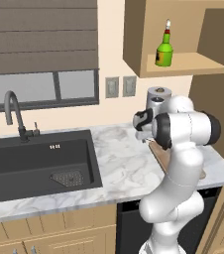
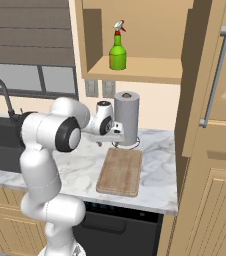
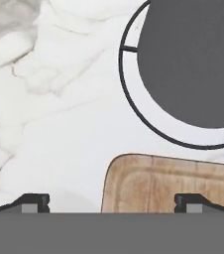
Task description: Move the cutting board and knife to the sink. Then move spray from the cabinet to the counter.
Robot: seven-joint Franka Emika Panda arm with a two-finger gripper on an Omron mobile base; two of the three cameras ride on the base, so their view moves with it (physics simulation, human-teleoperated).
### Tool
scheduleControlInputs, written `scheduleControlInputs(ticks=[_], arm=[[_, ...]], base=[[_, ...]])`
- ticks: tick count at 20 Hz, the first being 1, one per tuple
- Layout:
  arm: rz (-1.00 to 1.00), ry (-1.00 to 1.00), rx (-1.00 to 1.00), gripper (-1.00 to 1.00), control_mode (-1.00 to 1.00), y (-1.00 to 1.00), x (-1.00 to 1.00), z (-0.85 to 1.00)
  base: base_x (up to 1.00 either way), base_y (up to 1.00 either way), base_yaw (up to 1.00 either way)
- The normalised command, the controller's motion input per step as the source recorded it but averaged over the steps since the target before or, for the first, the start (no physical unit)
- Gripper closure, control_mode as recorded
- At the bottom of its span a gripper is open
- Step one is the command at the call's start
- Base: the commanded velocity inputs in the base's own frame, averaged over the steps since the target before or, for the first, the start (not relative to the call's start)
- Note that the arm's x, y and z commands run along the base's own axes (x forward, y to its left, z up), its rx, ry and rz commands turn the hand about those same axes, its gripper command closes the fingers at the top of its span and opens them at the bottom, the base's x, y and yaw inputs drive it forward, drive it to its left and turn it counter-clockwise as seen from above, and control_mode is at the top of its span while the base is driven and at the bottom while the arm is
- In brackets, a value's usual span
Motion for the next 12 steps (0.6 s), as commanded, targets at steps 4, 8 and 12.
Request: scheduleControlInputs(ticks=[4, 8, 12], arm=[[-0.01, 0.00, 0.00, -1.00, -1.00, 0.00, 0.29, -0.08], [-0.01, 0.00, 0.00, -1.00, -1.00, 0.00, 0.13, -0.22], [0.00, 0.00, 0.00, -1.00, -1.00, 0.00, 0.07, -0.32]], base=[[0.00, 0.00, 0.00], [0.00, 0.00, 0.00], [0.00, 0.00, 0.00]])
